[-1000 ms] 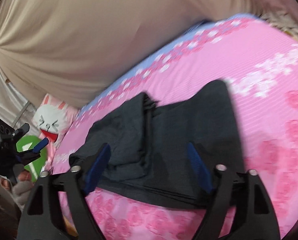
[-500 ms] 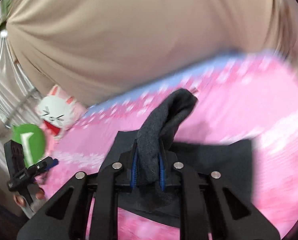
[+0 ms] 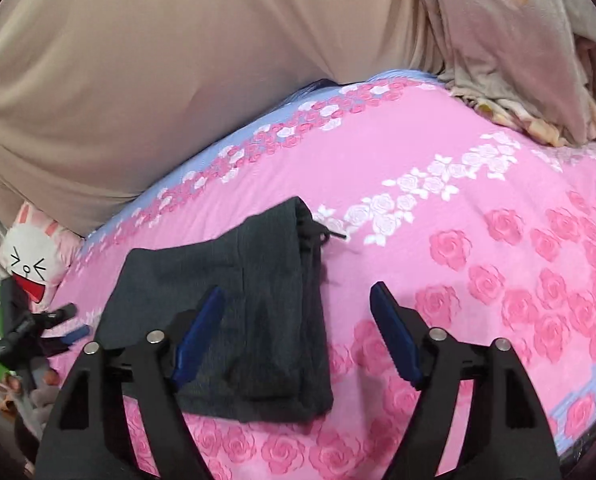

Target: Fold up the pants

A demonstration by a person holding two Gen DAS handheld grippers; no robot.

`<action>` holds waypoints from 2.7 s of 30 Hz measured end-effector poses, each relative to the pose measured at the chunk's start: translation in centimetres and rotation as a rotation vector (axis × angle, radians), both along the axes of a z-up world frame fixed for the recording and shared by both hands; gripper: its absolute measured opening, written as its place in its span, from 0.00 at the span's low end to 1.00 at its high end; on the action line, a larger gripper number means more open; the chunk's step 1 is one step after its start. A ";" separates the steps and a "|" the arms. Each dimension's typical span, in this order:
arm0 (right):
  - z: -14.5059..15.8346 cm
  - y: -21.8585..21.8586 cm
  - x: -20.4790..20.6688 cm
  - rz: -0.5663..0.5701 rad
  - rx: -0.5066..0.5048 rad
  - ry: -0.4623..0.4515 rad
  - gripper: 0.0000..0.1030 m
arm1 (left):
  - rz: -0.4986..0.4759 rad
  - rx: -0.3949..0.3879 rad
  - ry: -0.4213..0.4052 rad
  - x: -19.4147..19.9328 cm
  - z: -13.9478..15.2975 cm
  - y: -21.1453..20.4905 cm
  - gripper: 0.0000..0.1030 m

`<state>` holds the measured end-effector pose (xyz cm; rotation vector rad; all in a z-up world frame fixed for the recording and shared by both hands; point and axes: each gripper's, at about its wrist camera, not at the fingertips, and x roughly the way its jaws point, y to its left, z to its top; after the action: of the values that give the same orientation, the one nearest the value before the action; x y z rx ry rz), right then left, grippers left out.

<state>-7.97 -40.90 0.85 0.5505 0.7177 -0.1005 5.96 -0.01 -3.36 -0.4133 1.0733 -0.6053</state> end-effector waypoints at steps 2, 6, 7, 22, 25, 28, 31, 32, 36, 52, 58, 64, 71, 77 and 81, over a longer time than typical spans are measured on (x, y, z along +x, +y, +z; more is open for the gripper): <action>-1.4 -0.3 0.9 0.015 0.031 0.026 0.79 | -0.002 -0.062 0.083 1.1 -1.7 -0.4 0.95; -4.0 -1.1 3.3 0.018 0.101 0.083 0.79 | -0.043 -0.104 0.070 1.6 -1.8 -1.4 0.65; -4.5 -1.1 3.4 0.015 0.125 0.082 0.75 | -0.059 -0.101 0.086 1.8 -2.2 -1.6 0.29; -2.7 9.4 7.1 0.153 -0.007 0.092 0.38 | 0.161 0.158 -0.089 -1.8 3.7 11.7 0.01; -2.0 8.1 5.3 0.063 0.046 0.042 0.43 | 0.185 0.240 -0.122 -2.9 3.4 12.0 0.01; 2.7 8.8 4.0 0.044 -0.066 -0.049 0.35 | 0.101 0.217 -0.210 -4.0 5.5 8.9 0.02; 5.7 11.7 4.9 0.156 -0.142 -0.100 0.27 | 0.020 0.278 -0.313 -4.8 6.1 3.5 0.15; 5.7 12.4 5.9 0.191 -0.157 -0.092 0.26 | -0.001 0.310 -0.332 -5.0 5.7 1.5 0.20; -0.5 12.5 11.7 0.202 -0.266 0.100 0.20 | -0.079 0.332 -0.252 -4.8 1.9 -2.7 0.24; -3.8 9.4 4.8 0.183 0.064 0.100 0.66 | 0.047 -0.111 0.046 -2.5 -3.0 7.3 0.63; 0.1 11.2 5.3 0.244 0.045 0.002 0.27 | 0.035 -0.074 -0.035 -1.7 0.8 7.1 0.07; 0.3 13.8 5.9 0.310 -0.002 -0.002 0.35 | 0.075 0.069 -0.147 -3.4 4.6 9.6 0.11; 0.6 13.1 3.5 0.188 -0.138 0.000 0.24 | 0.154 0.351 -0.196 -6.1 2.4 9.0 0.15; 5.3 17.8 7.5 0.355 -0.210 -0.126 0.06 | 0.089 0.316 -0.331 -5.5 6.2 4.0 0.32; -1.9 16.1 13.7 0.306 -0.176 0.076 0.05 | 0.074 0.354 -0.206 -3.5 1.2 2.1 0.36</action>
<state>5.72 -24.85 -1.01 0.2655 0.8502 0.1008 2.46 2.13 -2.21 -0.0796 0.9391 -0.3722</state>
